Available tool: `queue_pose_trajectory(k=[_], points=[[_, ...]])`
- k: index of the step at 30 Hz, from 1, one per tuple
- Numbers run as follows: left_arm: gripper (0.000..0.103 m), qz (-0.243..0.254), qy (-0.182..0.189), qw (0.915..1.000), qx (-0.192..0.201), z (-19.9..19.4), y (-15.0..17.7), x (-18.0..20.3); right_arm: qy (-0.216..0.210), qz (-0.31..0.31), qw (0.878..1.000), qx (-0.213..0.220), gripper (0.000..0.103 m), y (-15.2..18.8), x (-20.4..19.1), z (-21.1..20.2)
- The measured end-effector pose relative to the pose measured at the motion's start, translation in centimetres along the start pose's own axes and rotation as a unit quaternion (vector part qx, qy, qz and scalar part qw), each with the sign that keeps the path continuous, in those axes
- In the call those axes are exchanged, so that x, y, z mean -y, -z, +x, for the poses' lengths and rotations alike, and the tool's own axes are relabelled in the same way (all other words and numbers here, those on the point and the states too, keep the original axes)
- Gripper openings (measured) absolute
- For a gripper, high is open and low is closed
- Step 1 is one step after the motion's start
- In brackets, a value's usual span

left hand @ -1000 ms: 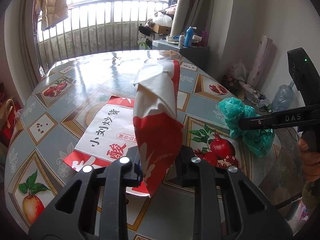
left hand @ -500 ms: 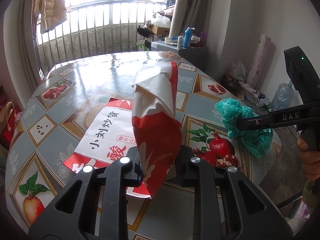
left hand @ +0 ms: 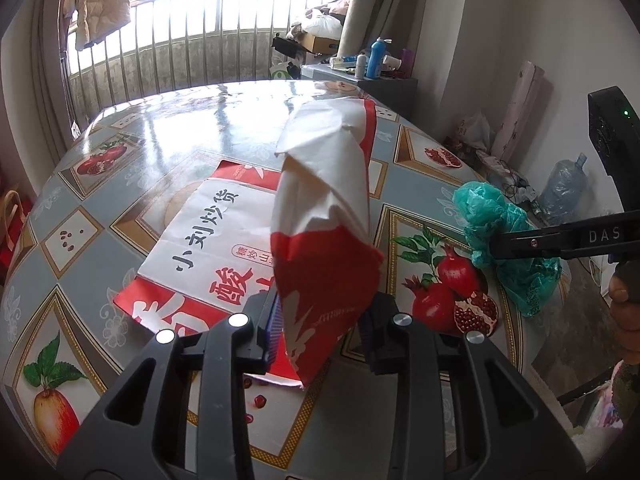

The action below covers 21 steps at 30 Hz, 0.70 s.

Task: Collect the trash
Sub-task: 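Lift both bags off the table and carry them toward the blue basket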

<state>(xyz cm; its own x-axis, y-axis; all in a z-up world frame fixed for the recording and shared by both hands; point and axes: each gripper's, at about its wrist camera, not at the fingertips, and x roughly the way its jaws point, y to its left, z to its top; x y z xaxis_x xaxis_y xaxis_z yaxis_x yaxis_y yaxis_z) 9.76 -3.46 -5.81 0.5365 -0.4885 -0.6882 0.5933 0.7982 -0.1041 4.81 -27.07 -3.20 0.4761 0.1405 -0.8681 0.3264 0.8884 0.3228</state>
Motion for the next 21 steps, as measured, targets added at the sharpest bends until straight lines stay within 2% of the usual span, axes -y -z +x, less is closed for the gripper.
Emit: queue_pose_trajectory(k=[1, 3, 9, 14, 21], points=[[0.030, 0.000, -0.002, 1.0000, -0.001, 0.1, 0.0, -0.1, -0.002, 0.001, 1.000, -0.001, 0.049, 0.2, 0.0, 0.1], [0.023, 0.006, -0.009, 0.9999, 0.001, 0.1, -0.2, 0.0, -0.005, 0.002, 1.000, -0.008, 0.049, 0.5, 0.1, 0.4], [0.019, 0.035, -0.031, 0.9987, 0.019, -1.3, -0.9, 0.4, -0.025, 0.013, 1.000, 0.003, 0.046, 1.5, 0.8, -0.4], [0.015, 0.051, -0.036, 0.9975, 0.033, -3.1, -1.7, 1.6, -0.042, 0.026, 0.998, 0.025, 0.046, 2.2, 1.6, -1.9], [0.014, 0.078, -0.032, 0.9945, 0.062, -5.9, -2.9, 4.2, -0.066, 0.042, 0.995, 0.066, 0.045, 2.9, 3.5, -5.2]])
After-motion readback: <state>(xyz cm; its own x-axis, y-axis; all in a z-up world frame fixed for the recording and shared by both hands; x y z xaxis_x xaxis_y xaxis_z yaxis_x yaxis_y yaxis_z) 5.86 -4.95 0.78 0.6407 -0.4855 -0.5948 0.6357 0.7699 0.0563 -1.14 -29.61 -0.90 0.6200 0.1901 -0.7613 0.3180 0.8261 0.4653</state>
